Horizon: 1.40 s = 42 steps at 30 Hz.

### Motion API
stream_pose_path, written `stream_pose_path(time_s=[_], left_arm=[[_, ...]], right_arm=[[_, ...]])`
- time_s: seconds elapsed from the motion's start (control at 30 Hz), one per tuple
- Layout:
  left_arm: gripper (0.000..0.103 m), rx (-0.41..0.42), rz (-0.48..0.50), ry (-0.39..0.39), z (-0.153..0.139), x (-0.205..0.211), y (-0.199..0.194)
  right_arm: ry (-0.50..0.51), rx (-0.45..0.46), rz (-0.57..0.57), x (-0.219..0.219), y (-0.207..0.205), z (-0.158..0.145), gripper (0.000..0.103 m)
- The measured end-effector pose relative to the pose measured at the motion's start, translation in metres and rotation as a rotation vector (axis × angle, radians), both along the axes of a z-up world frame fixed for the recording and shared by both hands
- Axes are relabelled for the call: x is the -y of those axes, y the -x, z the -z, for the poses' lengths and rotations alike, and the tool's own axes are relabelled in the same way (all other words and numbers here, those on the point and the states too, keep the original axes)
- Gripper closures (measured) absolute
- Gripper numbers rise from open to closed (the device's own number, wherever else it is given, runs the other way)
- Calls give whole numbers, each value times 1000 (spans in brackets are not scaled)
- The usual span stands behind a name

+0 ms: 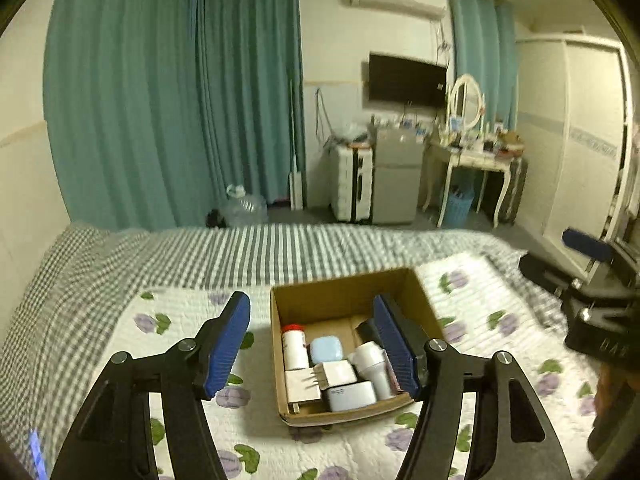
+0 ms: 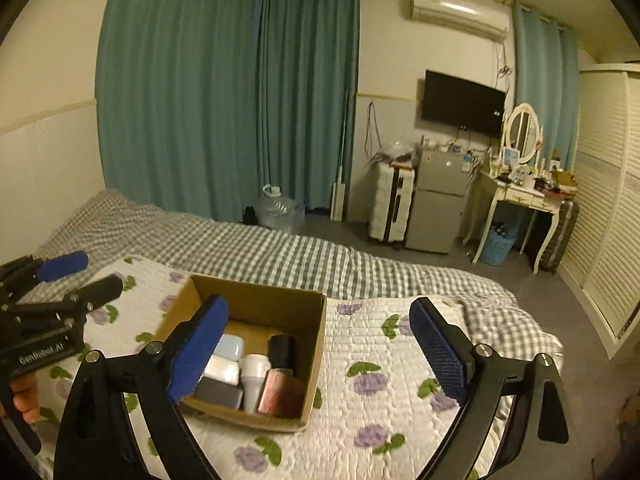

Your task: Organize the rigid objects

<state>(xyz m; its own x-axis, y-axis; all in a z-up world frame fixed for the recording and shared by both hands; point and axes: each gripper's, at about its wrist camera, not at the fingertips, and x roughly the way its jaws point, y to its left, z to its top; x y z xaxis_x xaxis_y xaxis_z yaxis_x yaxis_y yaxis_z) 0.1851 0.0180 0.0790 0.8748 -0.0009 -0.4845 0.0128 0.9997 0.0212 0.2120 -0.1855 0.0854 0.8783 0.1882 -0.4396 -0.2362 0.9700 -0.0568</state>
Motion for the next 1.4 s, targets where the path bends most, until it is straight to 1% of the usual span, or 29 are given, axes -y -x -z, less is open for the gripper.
stream_pose_path(time_s=[0.1,0.17,0.23,0.4,0.5,0.63,0.73,0.83,0.93,1.2,1.4], left_arm=[[34,46,-2,-5,-20,0,27],[33,75,-2,-9,-27,0,45],[32,98,-9,-5,-30,-1,61],[30,142,-23,4,-29,-9,95],[29,150,-60,18,-19,-15,107],[29,153,-99,11,8,-16,116],[29,125,-101,7,32,-13,115],[29,94,-102,-13,51,-10,113],[29,75,-98,-9,57,-9,109],[29,57,-101,0,65,-14,111],[29,53,-89,0,65,-13,112]], right_arm=[[-12,28,9,-1,27,-16,9],[-26,53,19,-2,48,-26,5],[-34,73,24,-4,67,-33,0],[-51,106,26,-13,100,-38,0],[-69,108,23,-14,112,-31,0],[-73,122,11,-19,124,-3,0],[-55,124,14,-22,128,24,0],[-43,98,12,-26,125,40,0],[-33,80,16,-27,122,48,0],[-17,52,25,-31,117,60,0],[-14,40,28,-34,116,62,0]])
